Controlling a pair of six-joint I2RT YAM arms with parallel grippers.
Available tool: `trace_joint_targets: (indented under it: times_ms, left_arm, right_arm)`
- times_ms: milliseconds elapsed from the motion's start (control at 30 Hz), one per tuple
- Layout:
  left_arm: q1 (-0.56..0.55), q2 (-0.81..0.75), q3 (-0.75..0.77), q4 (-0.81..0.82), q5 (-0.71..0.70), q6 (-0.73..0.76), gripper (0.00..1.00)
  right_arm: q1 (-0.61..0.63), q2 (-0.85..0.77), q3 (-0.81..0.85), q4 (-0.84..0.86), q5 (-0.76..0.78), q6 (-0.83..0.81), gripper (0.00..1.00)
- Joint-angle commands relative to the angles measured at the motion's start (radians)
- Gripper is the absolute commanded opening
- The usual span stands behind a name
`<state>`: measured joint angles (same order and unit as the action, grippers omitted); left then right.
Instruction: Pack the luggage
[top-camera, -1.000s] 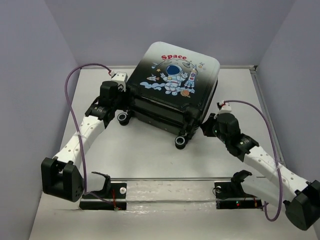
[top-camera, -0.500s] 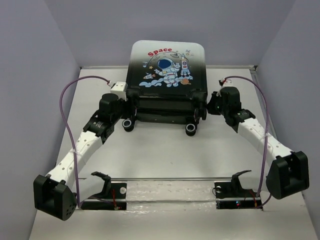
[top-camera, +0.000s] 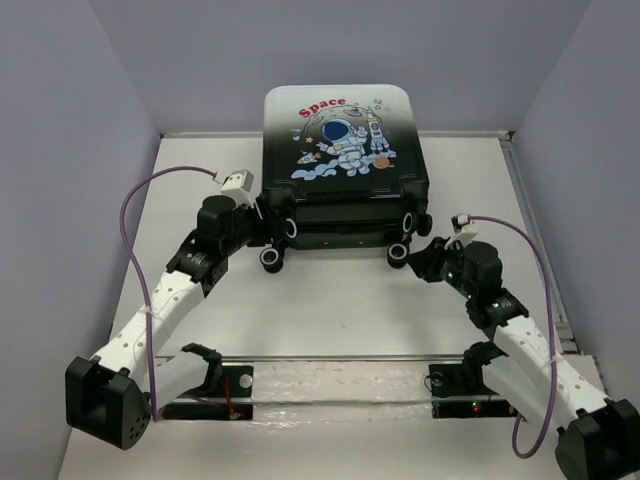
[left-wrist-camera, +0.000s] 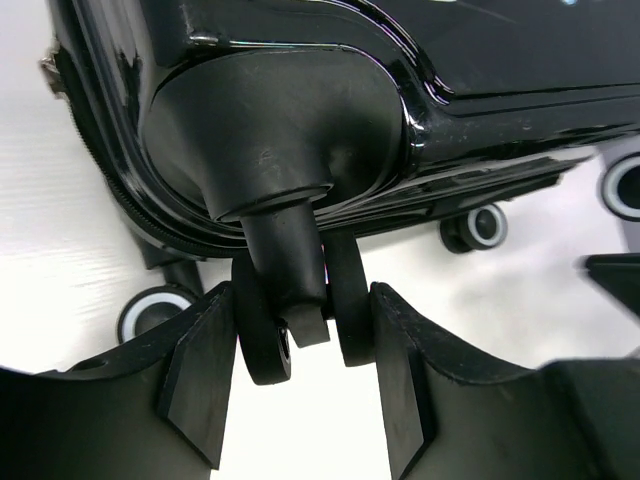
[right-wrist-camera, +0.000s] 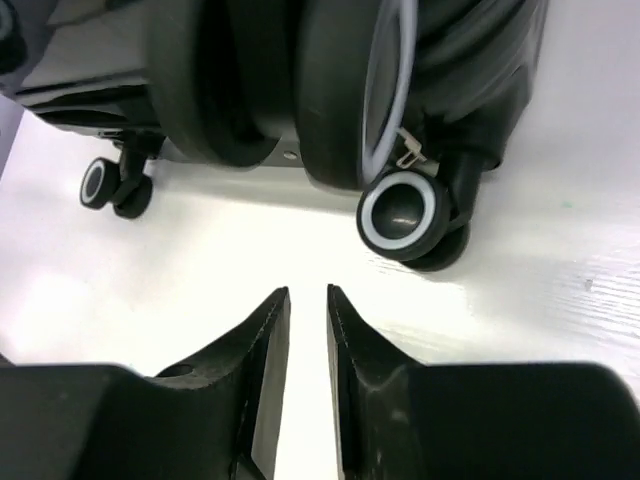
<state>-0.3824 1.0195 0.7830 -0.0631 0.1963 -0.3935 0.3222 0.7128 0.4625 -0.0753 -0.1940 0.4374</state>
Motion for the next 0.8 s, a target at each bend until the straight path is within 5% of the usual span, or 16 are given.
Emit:
trace_joint_targets:
  times_ms: [0,133,200,333,767]
  left_arm:
    - [-0.056,-0.035,-0.03,0.163,0.29,-0.114,0.06]
    - [-0.056,-0.053,-0.016,0.177,0.27,-0.137,0.06]
    - [-0.056,-0.055,-0.013,0.172,0.27,-0.142,0.06]
    - [-0.055,-0.062,-0.03,0.172,0.261,-0.143,0.06]
    - [-0.052,-0.11,-0.059,0.155,0.212,-0.157,0.06]
  right_arm:
    - [0.003,0.007,-0.183,0.409,-0.091,0.087,0.25]
    - [0.003,0.121,-0.226,0.65,0.01,0.061,0.5]
    - [0.003,0.186,-0.205,0.699,0.053,0.024,0.54]
    - [0.003,0.266,-0.211,0.804,0.177,-0.025,0.56]
    - [-0.02,0.626,-0.243,1.279,0.252,-0.111,0.57]
